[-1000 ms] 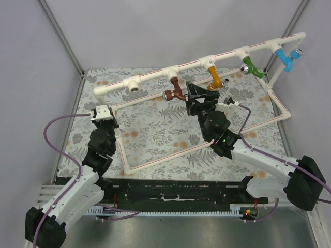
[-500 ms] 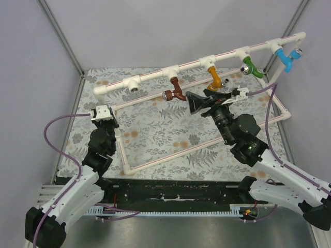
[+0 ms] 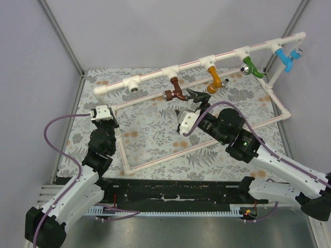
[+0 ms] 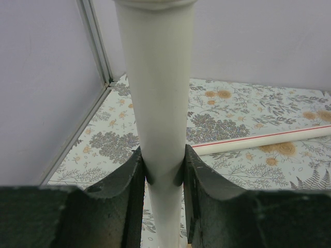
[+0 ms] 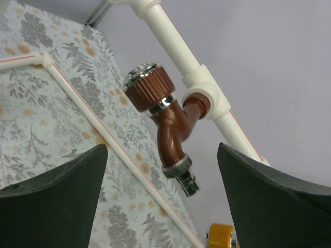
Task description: Install the water faucets
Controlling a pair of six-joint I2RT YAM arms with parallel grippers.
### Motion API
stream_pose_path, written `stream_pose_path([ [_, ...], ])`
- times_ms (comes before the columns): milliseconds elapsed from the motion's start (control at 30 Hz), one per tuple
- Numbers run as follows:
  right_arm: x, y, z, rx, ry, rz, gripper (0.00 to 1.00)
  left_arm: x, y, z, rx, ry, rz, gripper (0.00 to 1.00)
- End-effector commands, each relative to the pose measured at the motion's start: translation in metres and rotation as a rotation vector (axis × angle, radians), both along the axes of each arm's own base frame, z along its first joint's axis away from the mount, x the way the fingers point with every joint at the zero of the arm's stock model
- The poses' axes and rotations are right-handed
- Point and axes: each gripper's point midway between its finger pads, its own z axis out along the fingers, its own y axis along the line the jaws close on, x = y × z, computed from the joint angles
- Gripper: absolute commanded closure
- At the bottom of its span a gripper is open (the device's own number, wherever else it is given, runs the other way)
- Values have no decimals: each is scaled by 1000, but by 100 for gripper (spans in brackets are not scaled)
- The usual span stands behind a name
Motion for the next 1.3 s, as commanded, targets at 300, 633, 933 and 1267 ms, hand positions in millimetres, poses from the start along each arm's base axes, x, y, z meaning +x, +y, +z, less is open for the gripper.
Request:
stream_pose_path([
  [300,57,30,40,-140,-394,-229,30,1,-9,-1,43,8,-45,98],
  [633,55,23,58,919,252,-210,88,0,-7,0,43,3,-40,98],
  [933,77,-34,9,2146,766,-340,95,0,-8,0,42,3,-43,98],
  [1267,68,-35,21,2025,819,-235,34,0,-7,0,44,4,-38,98],
])
